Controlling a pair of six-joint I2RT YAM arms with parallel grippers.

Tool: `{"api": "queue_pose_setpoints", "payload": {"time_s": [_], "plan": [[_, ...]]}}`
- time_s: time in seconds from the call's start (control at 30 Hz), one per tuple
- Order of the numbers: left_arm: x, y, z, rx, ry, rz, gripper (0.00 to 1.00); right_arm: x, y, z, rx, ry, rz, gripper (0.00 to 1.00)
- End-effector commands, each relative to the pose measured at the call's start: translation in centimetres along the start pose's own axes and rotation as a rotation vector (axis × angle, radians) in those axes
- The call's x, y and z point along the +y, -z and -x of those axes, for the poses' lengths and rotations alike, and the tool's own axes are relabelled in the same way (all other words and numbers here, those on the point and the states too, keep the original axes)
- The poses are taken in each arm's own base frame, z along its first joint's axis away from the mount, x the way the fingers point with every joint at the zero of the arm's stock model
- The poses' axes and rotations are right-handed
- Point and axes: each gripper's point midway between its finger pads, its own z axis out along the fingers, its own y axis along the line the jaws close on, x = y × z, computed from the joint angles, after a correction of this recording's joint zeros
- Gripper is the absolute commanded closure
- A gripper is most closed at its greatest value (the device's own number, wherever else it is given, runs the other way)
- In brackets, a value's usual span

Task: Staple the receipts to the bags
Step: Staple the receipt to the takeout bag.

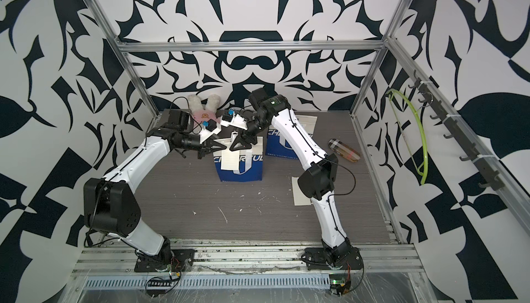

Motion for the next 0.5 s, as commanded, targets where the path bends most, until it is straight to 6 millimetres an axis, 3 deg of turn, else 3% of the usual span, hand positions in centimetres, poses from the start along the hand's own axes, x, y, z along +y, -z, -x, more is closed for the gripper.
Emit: {"api": "queue_pose_setpoints", "payload": {"time_s": [0.0,0.1,0.17,0.27,0.33,0.4,0.47], "plan": [[-0.2,-0.2,-1.3,0.060,0.033,-0.002,1.00,1.3,0.9,1.2,-0.034,-0.003,0.023,0.49],[-0.2,-0.3,-1.4,0.062,0.035,-0.001,1.00,1.6,1.0,0.8,-0.012,0.003,0.019,0.52],[-0.1,-0.3,-1.4,0.063,0.036,0.000,1.00,1.8,1.1,0.5,0.016,0.014,0.012,0.60],[0.0,-0.4,-1.5,0.064,0.036,-0.001,1.00,2.1,0.9,-0.1,0.069,0.037,-0.007,0.48],[0.0,-0.4,-1.4,0.061,0.035,-0.001,1.00,2.1,0.7,-0.5,0.094,0.042,-0.016,0.48],[0.1,-0.4,-1.4,0.061,0.034,-0.001,1.00,2.3,0.6,-0.5,0.105,0.047,-0.019,0.52],[0.1,-0.4,-1.5,0.063,0.037,-0.001,1.00,2.3,0.6,-0.5,0.105,0.047,-0.022,0.66]]}}
